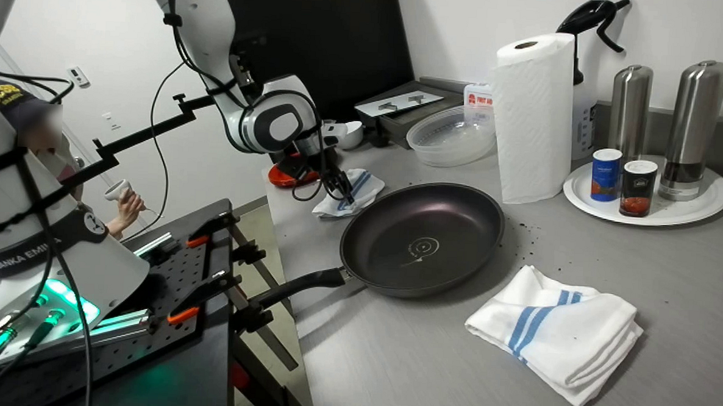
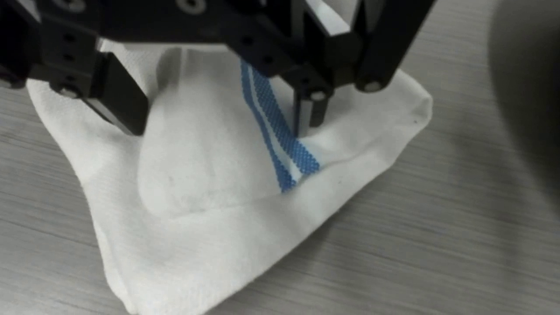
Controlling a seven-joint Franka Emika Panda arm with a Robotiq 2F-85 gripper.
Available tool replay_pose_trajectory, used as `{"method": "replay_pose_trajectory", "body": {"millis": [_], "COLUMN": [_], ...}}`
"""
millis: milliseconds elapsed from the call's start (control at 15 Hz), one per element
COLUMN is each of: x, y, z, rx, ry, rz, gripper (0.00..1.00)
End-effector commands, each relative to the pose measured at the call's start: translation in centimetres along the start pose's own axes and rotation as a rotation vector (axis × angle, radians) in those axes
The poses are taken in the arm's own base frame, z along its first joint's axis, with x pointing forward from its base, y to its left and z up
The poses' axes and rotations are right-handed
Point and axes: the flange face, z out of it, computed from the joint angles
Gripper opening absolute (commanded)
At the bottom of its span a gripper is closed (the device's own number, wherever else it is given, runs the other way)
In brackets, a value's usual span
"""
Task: Use the towel to wipe the pan
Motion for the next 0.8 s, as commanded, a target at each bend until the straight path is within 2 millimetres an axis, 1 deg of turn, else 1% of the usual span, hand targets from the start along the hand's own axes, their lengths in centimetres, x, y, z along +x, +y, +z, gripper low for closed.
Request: {"method": "replay_pose_trajectory", "body": {"millis": [0, 200, 333, 400, 467, 533, 667, 733], "x": [0.4, 0.7, 0.9, 1.0, 1.0, 1.0, 1.1, 1.3], "y": [-0.2, 0.2, 0.3, 0.3, 0.4, 0.4, 0.4, 0.5], "z": [0.6, 0.4, 0.3, 0.3, 0.3, 0.1, -0.2, -0.7], "rx": [-0.012, -0.013, -0.013, -0.013, -0.013, -0.012, -0.006, -0.001], "ry": [0.006, 0.008, 0.011, 0.011, 0.01, 0.008, -0.003, -0.004], "rz": [0.021, 0.03, 0.036, 0.039, 0.042, 0.044, 0.045, 0.046], "gripper": [0.53, 0.28, 0.14, 0.06, 0.02, 0.0, 0.03, 0.03]}}
